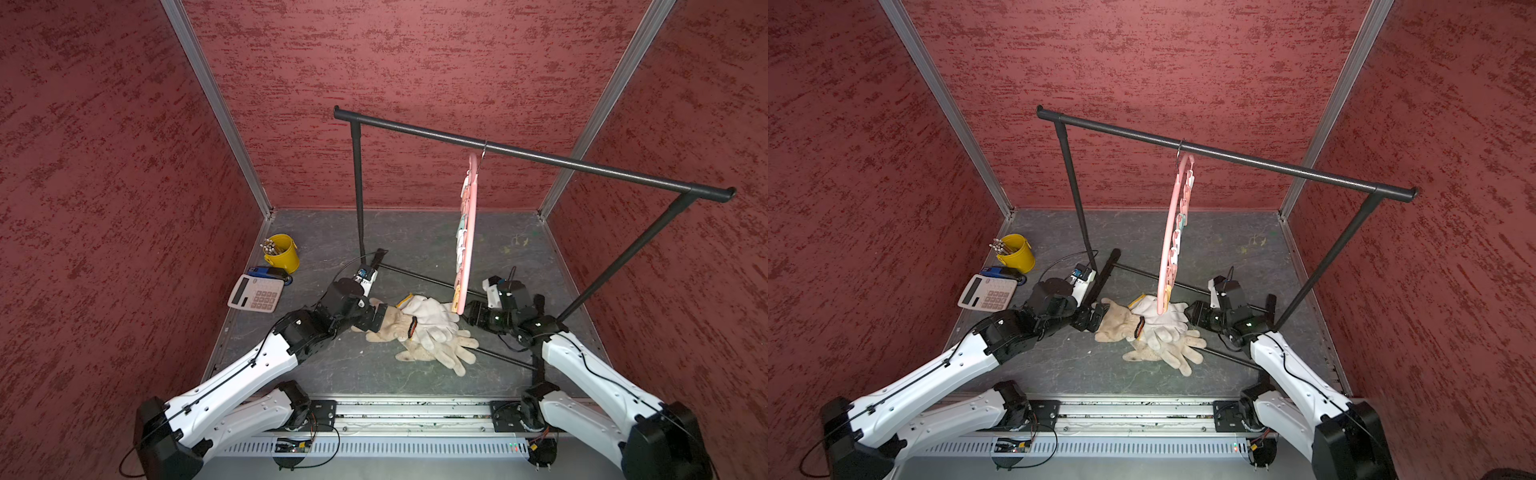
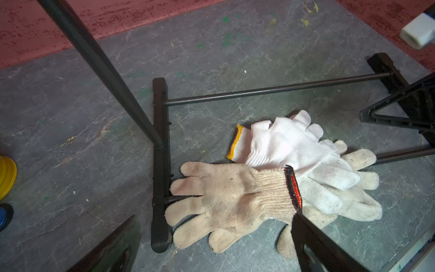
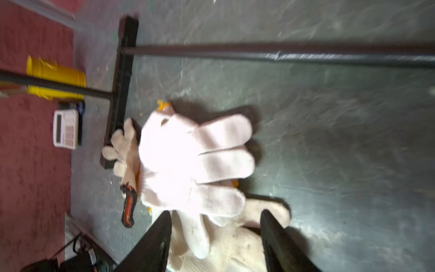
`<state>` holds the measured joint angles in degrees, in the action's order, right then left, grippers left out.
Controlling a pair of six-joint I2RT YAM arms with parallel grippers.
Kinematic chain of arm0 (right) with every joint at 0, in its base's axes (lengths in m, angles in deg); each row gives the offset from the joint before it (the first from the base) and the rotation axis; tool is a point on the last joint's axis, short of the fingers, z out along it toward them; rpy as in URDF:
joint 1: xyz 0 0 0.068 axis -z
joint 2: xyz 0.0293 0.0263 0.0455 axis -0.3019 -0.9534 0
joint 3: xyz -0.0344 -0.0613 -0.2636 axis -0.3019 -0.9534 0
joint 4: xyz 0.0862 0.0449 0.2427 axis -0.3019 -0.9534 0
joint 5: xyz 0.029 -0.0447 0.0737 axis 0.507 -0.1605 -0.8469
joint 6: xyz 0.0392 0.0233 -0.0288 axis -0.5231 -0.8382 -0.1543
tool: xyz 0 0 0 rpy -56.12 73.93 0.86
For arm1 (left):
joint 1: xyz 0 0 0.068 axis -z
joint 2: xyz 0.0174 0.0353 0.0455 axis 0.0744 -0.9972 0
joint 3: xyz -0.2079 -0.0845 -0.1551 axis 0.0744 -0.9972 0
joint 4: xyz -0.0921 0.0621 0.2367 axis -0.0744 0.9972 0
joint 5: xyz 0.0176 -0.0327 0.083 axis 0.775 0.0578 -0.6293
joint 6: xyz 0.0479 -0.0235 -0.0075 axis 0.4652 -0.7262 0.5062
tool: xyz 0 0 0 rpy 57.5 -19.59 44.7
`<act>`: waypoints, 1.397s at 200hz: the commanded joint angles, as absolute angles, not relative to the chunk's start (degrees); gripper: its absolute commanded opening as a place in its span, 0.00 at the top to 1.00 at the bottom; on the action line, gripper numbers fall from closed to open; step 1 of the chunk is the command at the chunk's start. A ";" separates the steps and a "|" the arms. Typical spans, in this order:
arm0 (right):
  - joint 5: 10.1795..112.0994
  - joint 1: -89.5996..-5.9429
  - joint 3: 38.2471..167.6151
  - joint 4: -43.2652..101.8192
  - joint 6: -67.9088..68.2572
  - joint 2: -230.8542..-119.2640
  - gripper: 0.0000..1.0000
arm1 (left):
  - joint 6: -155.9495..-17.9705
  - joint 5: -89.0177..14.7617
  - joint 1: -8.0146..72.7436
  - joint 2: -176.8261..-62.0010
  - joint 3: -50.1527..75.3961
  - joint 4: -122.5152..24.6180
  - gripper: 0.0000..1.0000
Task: Clip the gloves onto a hanger to dry
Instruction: Pick up the glove from the center of the board.
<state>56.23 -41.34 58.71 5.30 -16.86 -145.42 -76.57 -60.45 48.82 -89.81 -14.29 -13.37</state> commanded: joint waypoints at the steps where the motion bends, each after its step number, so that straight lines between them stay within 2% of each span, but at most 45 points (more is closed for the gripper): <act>1: 58.69 -46.98 63.63 4.61 -14.88 -147.82 0.39 | -78.45 -60.07 49.09 -89.60 -12.94 -12.52 0.00; 49: 54.16 -51.83 65.96 10.55 -19.92 -151.47 0.39 | -80.84 -53.49 51.19 -89.84 -11.63 -9.48 0.00; 76: 53.35 -55.13 67.76 14.80 -23.45 -155.80 0.42 | -80.79 -55.51 53.95 -90.18 -11.49 -7.35 0.00; 132: 53.30 -62.66 71.37 18.59 -26.25 -164.84 0.48 | -81.34 -61.00 54.10 -86.03 -14.07 -8.09 0.00; 182: 56.17 -63.90 70.89 20.43 -27.44 -167.74 0.50 | -78.35 -61.32 54.13 -80.35 -17.19 -11.06 0.00; 228: 61.11 -63.90 71.67 19.09 -26.92 -168.90 0.50 | -77.17 -61.44 54.12 -80.19 -17.21 -9.19 0.00; 279: 60.90 -63.89 72.54 20.23 -26.61 -172.11 0.50 | -77.15 -62.17 54.18 -79.75 -18.14 -10.19 0.00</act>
<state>59.34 -63.61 70.41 18.76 -26.82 -169.72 -77.95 -61.28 53.89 -80.08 -17.61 -9.39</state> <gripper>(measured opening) 0.502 0.996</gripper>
